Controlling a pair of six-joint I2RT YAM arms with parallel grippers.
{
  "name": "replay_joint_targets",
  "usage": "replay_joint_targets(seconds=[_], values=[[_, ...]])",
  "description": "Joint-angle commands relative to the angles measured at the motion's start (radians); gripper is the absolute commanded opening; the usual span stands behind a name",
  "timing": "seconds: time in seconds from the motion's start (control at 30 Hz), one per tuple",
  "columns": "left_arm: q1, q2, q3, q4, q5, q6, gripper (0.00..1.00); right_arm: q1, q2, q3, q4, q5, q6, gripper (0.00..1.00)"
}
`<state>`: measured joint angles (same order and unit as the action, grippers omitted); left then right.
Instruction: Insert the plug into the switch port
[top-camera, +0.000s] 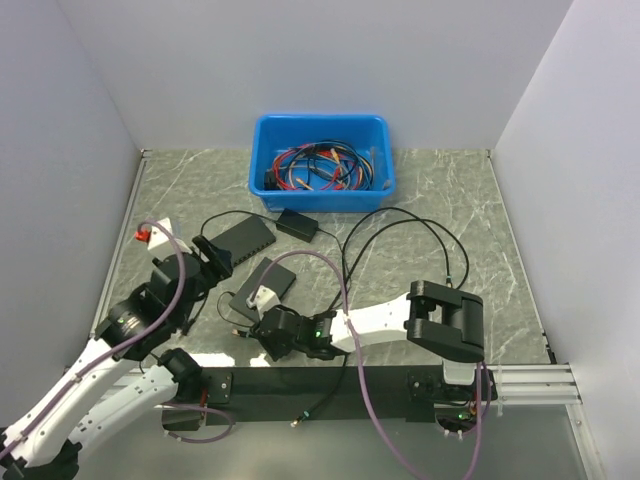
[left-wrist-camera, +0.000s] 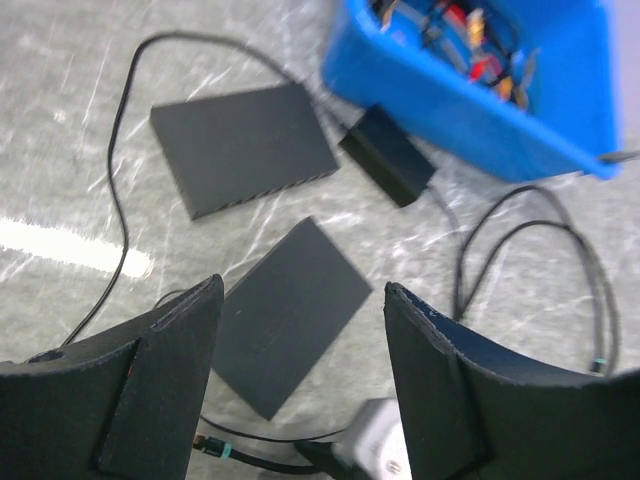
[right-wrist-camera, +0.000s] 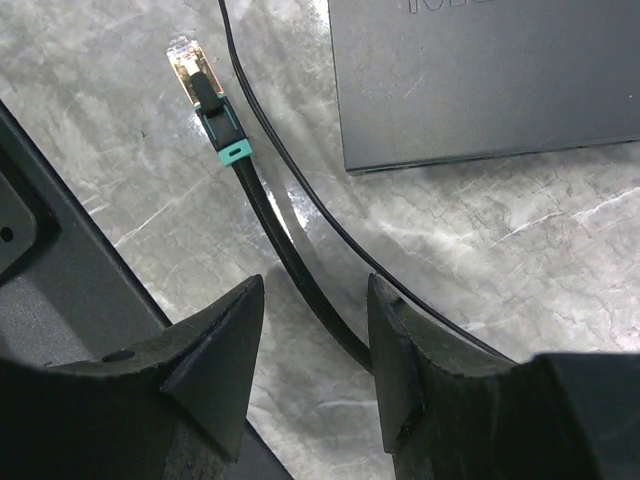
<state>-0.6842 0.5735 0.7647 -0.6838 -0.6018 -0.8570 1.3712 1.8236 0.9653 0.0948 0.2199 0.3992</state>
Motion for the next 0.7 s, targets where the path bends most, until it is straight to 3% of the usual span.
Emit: replay_joint_targets(seconds=[0.0,0.67], values=[[-0.005,-0.023,0.084,-0.025,0.010,0.055,0.72,0.005,0.029,0.045,-0.046,-0.008,-0.008,0.53],[-0.003,-0.080,0.041,0.004,0.027,0.101,0.73,0.002,0.149,0.199,-0.027,-0.096,-0.026,0.52]])
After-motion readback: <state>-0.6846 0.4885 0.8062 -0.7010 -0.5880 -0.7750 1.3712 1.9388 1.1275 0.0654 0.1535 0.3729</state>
